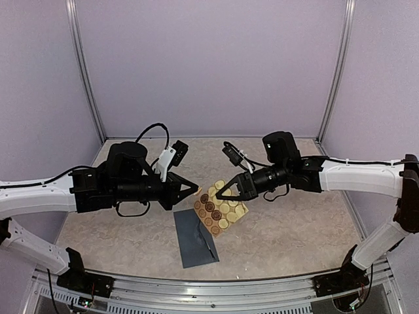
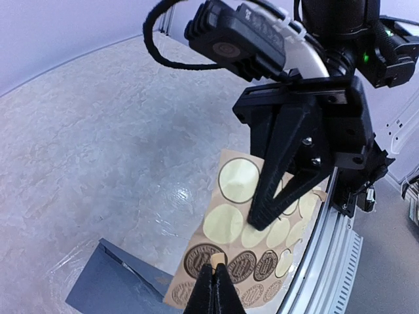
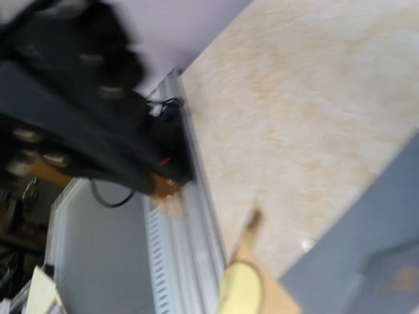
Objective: Place the letter into the envelope and seal it
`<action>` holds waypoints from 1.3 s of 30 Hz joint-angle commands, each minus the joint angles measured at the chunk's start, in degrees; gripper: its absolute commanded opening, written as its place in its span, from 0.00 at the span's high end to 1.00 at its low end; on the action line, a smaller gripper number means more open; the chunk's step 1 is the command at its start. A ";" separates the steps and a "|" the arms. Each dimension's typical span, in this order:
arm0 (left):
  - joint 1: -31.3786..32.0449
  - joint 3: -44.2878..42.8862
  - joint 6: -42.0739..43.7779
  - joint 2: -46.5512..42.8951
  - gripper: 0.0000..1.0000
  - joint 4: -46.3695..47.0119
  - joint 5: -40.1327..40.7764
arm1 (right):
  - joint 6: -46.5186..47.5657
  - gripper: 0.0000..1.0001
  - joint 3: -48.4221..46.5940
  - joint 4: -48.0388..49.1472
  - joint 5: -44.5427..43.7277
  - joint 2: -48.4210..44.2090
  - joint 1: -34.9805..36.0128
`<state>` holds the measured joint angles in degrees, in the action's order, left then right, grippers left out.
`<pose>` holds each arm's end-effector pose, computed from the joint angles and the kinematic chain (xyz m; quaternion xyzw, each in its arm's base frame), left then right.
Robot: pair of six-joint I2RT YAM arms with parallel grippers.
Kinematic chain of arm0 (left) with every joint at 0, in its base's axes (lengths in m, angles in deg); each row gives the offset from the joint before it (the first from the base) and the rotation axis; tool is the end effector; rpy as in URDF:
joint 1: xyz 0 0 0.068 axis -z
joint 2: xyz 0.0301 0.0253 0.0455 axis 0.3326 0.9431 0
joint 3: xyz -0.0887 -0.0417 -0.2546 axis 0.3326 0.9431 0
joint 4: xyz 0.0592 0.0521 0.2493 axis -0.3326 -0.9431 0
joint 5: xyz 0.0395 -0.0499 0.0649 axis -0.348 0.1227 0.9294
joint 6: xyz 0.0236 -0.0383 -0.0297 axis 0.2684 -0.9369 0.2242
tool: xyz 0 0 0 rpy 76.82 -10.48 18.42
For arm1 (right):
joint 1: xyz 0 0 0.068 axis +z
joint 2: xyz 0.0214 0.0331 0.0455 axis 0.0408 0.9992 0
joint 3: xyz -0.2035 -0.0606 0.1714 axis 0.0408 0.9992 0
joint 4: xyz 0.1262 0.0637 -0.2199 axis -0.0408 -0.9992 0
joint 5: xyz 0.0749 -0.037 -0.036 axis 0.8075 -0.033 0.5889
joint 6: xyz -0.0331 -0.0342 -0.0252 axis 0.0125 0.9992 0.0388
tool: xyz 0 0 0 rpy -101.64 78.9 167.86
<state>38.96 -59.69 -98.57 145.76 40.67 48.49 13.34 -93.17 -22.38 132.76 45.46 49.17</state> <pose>0.1476 -0.2449 0.2978 0.3254 0.7713 -0.3515 0.4191 0.2100 0.2610 0.2730 -0.3136 0.7545 0.5527 0.1639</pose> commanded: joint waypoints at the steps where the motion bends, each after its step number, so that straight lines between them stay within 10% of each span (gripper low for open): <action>1: -3.04 2.27 -3.15 -4.31 1.00 2.98 -4.71 | -3.91 1.00 3.92 4.20 -0.78 0.20 -3.44; 9: -5.48 6.66 -6.80 -7.86 1.00 9.46 -12.54 | -3.02 1.00 12.12 5.26 -7.72 -0.67 -12.21; 13: -5.52 8.27 -8.77 -7.89 1.00 13.11 -18.93 | 1.98 0.50 14.13 -1.24 -16.66 1.82 -16.39; 16: -5.48 9.57 -10.78 -8.04 1.00 17.89 -23.56 | 5.48 0.39 13.41 -6.61 -26.84 1.58 -17.03; 20: -5.54 10.12 -12.60 -8.30 1.00 21.77 -28.79 | 8.08 0.36 13.27 -6.16 -26.97 -5.09 -16.95; 28: -4.15 9.26 -17.20 -6.54 1.00 27.69 -36.87 | 0.82 0.36 16.55 23.55 1.46 -19.75 -8.40; 39: -2.09 8.63 -17.38 -6.58 1.00 28.38 -34.68 | -6.63 0.41 8.36 43.79 5.98 -8.40 8.16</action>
<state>36.43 -49.90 -115.44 138.91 66.37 14.00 10.65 -82.79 11.90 135.10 32.63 54.91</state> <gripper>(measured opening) 0.002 0.607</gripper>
